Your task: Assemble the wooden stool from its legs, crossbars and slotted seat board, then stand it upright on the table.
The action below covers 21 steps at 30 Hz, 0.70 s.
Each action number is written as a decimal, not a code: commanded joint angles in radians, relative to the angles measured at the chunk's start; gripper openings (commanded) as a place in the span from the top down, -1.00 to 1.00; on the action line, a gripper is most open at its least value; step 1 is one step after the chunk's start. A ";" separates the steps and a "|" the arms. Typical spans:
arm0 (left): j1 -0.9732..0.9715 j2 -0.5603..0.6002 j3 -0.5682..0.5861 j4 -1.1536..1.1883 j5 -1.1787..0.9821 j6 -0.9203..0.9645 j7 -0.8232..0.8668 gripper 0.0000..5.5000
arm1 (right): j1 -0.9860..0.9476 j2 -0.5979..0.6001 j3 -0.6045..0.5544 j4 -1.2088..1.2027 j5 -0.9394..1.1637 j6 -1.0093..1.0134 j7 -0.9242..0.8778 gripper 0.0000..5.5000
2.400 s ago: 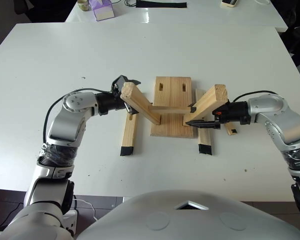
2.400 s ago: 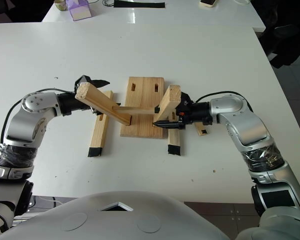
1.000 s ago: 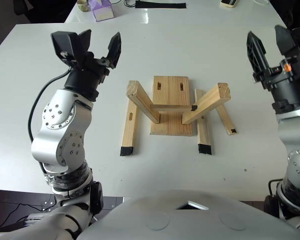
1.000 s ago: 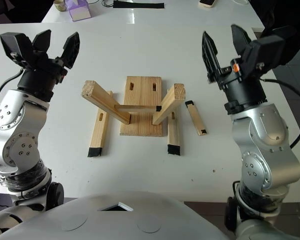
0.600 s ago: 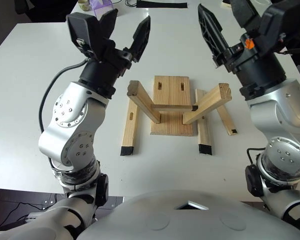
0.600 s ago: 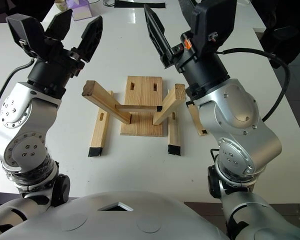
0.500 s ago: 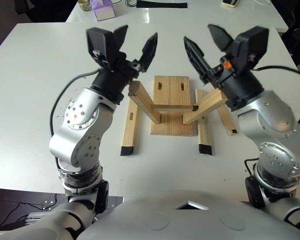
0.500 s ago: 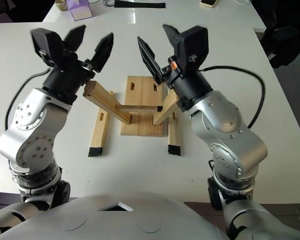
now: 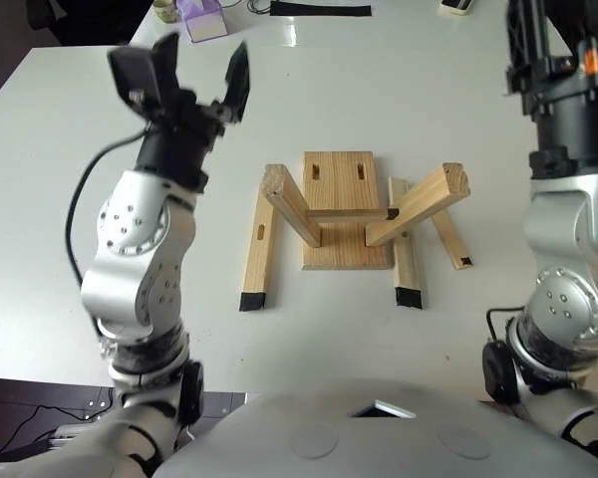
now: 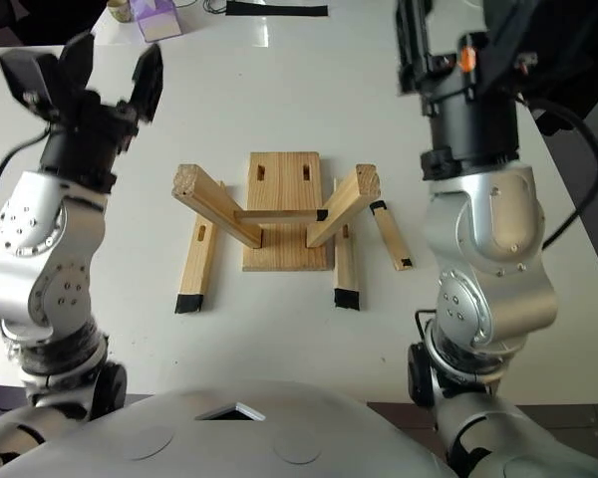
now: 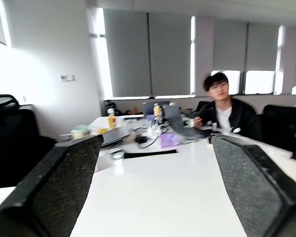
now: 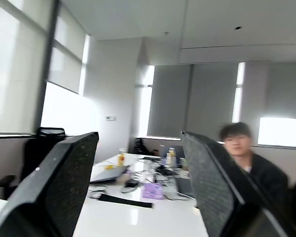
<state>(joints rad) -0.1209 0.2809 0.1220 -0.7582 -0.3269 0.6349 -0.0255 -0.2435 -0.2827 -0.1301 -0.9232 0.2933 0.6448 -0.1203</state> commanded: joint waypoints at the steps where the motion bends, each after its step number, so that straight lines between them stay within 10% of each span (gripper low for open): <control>1: 0.325 0.016 0.006 -0.013 0.121 -0.039 0.017 -0.72 | 0.326 0.043 -0.073 -0.007 -0.121 -0.028 -0.046 -0.22; 8: 0.465 0.047 -0.199 -0.050 0.337 -0.240 -0.024 -0.84 | 0.460 0.118 0.120 0.008 -0.252 0.002 -0.080 -0.61; 14: 0.101 -0.064 -0.460 -0.007 0.426 -0.175 -0.080 -0.84 | 0.369 0.185 0.477 0.075 -0.378 0.068 -0.092 -0.62; 21: 0.178 -0.045 -0.431 0.003 0.477 -0.136 -0.096 -0.84 | 0.368 0.217 0.409 0.145 -0.417 0.066 -0.073 -0.62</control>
<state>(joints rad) 0.0159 0.2428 -0.2375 -0.7435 0.2029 0.5114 -0.0482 0.1520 -0.0763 0.2409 -0.8195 -0.1655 0.7065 -0.2709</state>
